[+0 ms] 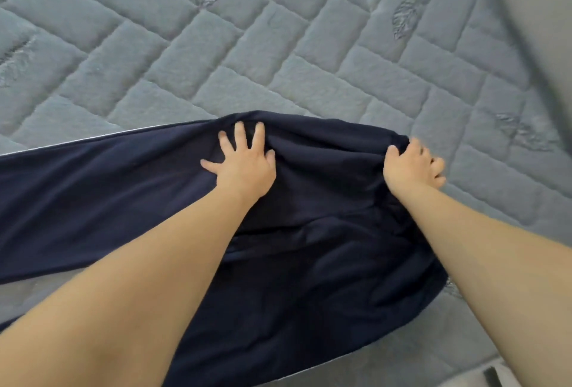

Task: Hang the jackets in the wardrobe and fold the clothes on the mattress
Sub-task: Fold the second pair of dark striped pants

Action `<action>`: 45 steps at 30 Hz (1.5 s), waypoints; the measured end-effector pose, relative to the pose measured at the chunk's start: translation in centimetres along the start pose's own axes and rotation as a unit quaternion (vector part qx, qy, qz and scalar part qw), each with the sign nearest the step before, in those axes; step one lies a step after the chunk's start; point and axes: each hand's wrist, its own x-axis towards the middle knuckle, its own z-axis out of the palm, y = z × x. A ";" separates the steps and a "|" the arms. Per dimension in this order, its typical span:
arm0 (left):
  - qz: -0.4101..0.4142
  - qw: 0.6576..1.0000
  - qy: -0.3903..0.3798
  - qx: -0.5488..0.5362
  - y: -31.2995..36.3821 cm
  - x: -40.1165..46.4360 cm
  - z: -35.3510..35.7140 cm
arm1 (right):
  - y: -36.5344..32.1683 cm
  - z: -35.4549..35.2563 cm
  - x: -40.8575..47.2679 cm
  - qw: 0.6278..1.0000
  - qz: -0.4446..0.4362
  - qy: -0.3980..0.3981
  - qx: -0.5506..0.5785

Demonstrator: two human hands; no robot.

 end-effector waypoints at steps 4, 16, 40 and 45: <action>0.003 0.991 0.106 0.080 1.0 1.1 0.5 | 0.6 -0.8 3.3 0.990 0.018 -0.114 0.077; 0.079 0.947 0.281 0.136 1.4 5.0 -7.7 | -0.4 -4.1 6.6 0.886 -0.062 -0.138 0.439; 0.223 0.939 -0.174 0.196 1.7 -21.7 7.6 | 10.6 0.9 -7.5 0.817 0.201 -0.141 0.521; 0.236 0.935 -0.166 0.205 1.5 -21.8 7.8 | 11.0 1.8 -7.8 0.833 0.162 -0.096 0.520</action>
